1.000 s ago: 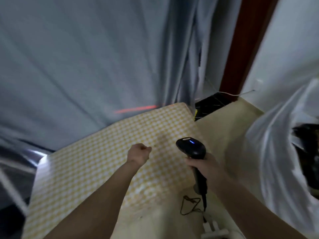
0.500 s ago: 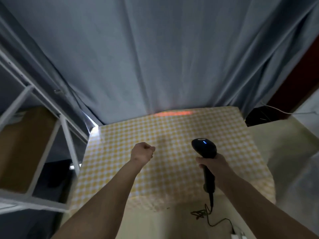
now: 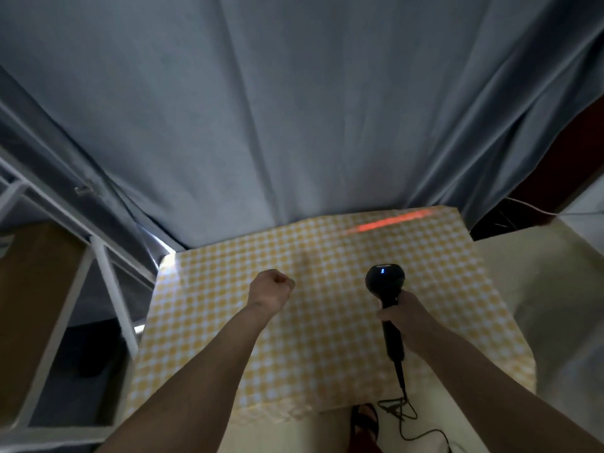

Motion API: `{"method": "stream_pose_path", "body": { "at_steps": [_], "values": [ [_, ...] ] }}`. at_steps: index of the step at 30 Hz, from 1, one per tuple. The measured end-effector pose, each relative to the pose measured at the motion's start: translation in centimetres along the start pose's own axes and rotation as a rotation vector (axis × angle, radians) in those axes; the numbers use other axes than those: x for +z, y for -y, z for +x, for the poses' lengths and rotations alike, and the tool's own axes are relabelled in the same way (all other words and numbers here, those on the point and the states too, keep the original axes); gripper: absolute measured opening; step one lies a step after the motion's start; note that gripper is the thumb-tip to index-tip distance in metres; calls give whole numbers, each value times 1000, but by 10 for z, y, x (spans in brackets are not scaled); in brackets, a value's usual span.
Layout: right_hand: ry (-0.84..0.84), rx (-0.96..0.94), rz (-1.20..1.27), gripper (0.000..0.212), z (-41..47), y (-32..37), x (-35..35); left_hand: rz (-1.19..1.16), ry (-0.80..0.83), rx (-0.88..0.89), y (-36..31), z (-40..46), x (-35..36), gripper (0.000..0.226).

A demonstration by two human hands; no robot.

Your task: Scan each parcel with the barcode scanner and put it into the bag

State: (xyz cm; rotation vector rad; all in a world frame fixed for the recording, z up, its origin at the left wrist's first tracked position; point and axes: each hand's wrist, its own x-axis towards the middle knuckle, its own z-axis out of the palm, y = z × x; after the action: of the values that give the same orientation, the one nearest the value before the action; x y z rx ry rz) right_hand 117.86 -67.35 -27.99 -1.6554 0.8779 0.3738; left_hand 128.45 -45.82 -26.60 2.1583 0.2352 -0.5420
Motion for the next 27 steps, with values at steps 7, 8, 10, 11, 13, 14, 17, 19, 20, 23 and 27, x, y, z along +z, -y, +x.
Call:
{"method": "stream_pose_path", "body": {
  "at_steps": [7, 8, 10, 11, 13, 14, 17, 19, 20, 23, 27],
  "values": [
    [-160, -26, -31, 39, 65, 21, -55, 124, 8, 43, -50, 62, 51, 15],
    [-184, -32, -44, 46, 78, 22, -62, 153, 11, 57, -55, 68, 59, 12],
    [-234, -39, -69, 53, 104, 21, -72, 206, 15, 81, -59, 83, 75, 10],
    [-260, -30, -88, 56, 117, 20, -74, 222, 19, 89, -59, 89, 81, 8],
    [-300, -6, -129, 59, 141, 15, -76, 219, 27, 89, -53, 103, 94, 5],
    [-308, 9, -144, 59, 153, 12, -75, 202, 22, 78, -48, 110, 99, 9],
    [-286, 86, -205, 57, 190, -3, -70, 200, 31, 40, -31, 136, 110, 19],
    [-277, 141, -252, 59, 215, -14, -64, 228, 54, 12, -17, 155, 118, 20],
    [-277, 164, -271, 60, 228, -21, -62, 238, 64, -11, -9, 164, 122, 21],
    [-281, 225, -367, 61, 269, -37, -52, 261, 101, -65, 14, 193, 133, 25],
    [-318, 252, -437, 56, 320, -52, -34, 304, 123, -57, 35, 228, 143, 23]
  ]
}}
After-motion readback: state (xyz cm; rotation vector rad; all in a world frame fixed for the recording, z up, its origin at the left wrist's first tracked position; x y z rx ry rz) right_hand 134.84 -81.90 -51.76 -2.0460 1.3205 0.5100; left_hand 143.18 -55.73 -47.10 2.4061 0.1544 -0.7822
